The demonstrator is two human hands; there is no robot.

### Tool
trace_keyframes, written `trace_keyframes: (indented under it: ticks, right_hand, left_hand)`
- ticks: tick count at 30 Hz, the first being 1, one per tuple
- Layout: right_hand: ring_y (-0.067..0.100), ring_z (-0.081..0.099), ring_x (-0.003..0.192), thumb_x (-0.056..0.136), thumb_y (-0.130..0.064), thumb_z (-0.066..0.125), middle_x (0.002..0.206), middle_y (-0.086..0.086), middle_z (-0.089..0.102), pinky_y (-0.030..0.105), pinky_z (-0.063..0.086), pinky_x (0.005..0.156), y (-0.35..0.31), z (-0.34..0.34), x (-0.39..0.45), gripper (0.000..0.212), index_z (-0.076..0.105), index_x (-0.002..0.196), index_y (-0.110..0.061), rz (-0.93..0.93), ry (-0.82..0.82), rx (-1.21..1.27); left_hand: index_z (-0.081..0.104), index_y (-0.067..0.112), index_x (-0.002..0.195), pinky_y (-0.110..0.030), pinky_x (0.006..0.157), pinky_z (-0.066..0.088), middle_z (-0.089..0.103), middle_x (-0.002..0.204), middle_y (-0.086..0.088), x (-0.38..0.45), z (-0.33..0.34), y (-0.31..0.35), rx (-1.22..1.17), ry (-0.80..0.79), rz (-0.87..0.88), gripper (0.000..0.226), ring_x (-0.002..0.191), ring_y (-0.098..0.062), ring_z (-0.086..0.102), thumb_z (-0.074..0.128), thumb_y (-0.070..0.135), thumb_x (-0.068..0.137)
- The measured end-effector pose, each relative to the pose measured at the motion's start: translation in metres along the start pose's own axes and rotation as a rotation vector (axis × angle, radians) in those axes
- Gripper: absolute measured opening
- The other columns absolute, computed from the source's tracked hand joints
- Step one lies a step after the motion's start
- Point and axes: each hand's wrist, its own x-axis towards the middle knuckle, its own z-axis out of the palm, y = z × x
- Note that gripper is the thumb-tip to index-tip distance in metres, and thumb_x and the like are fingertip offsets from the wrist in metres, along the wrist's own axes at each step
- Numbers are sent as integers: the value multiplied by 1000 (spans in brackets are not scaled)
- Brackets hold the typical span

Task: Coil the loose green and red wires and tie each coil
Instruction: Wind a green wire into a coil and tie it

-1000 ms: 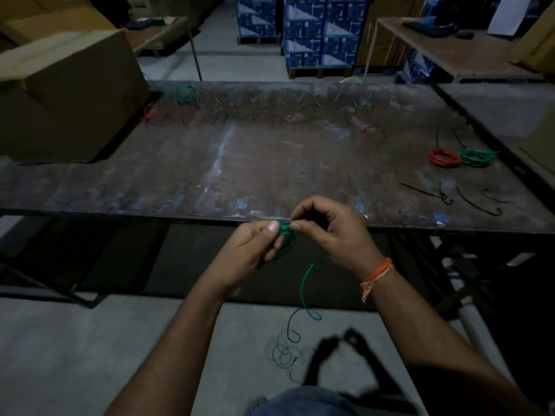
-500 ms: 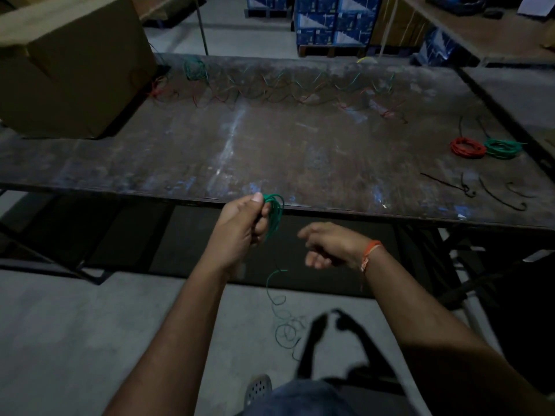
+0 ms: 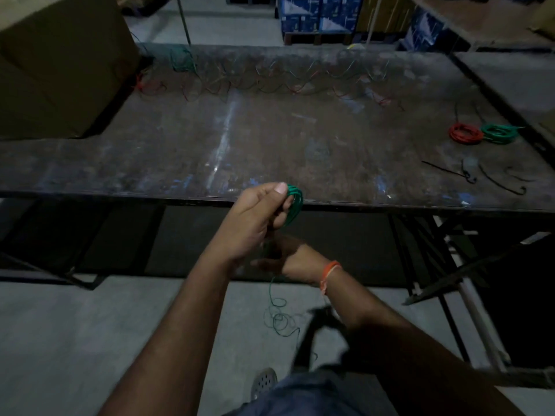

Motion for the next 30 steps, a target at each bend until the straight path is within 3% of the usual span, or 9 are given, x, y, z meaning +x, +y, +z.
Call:
trace_keyframes:
  ticks: [3, 7, 10, 12, 14, 16, 19, 25, 30]
  right_hand:
    - [16, 61, 61, 87, -39, 72, 76, 3, 74, 26, 46, 53, 17, 11, 4, 27, 78, 89, -12, 277, -189, -160]
    - [30, 71, 75, 88, -15, 65, 78, 10, 72, 25, 50, 59, 38, -23, -5, 26, 72, 106, 3, 693, -152, -590]
    - [36, 70, 96, 89, -5, 59, 98, 20, 74, 33, 53, 77, 38, -42, 16, 18, 72, 100, 2, 521, 445, -660]
    - [33, 68, 86, 89, 5, 53, 93, 18, 73, 37, 55, 76, 19, -27, 38, 20, 71, 93, -2, 323, 606, -237]
    - [23, 66, 70, 92, 10, 44, 82, 15, 70, 31, 57, 64, -1, -2, 43, 20, 62, 90, 1, 212, 460, 239]
    - [17, 68, 69, 103, 1, 45, 85, 17, 70, 24, 58, 67, -16, 13, 36, 22, 65, 94, -3, 141, 149, 250]
    - [9, 67, 71, 105, -18, 55, 90, 12, 75, 25, 54, 68, -11, -6, 26, 24, 73, 91, -11, 151, -120, -319]
    - [18, 71, 78, 98, -20, 61, 77, 2, 74, 30, 56, 77, 3, -52, 20, 21, 73, 84, -12, 303, 375, -401]
    - [14, 67, 92, 89, -29, 74, 93, -4, 73, 29, 53, 86, -15, -68, -1, 8, 76, 91, -22, 372, 257, -600]
  left_hand:
    - [49, 16, 77, -22, 44, 18, 35, 55, 5, 0, -7, 10, 17, -25, 17, 32, 48, -9, 24, 42, 36, 101]
    - [48, 16, 76, -25, 44, 14, 32, 56, -1, -2, -26, 22, 11, -7, 47, 31, 50, -14, 19, 40, 34, 101]
    - [47, 16, 75, -27, 44, 13, 30, 57, -4, -3, -31, 24, -30, 40, 73, 30, 49, -16, 18, 41, 33, 100]
    - [48, 16, 75, -24, 42, 15, 31, 57, -3, -2, -32, 24, -56, 61, 81, 30, 47, -14, 20, 41, 34, 99]
    - [48, 16, 74, -24, 42, 15, 31, 56, -2, 0, -34, 25, -78, 56, 88, 31, 47, -13, 19, 42, 34, 99]
    - [48, 16, 75, -25, 43, 14, 31, 56, -2, 1, -39, 28, -88, 54, 97, 31, 47, -14, 18, 42, 34, 99]
    - [48, 16, 75, -25, 43, 14, 32, 55, -1, 1, -49, 33, -98, 68, 111, 30, 46, -12, 20, 42, 33, 99]
    - [49, 16, 75, -24, 44, 14, 29, 56, -2, 5, -54, 28, -107, 77, 101, 30, 46, -12, 19, 42, 32, 99]
    - [47, 16, 75, -21, 43, 15, 29, 54, 1, 12, -48, 25, -94, 37, 75, 30, 46, -12, 18, 42, 33, 99]
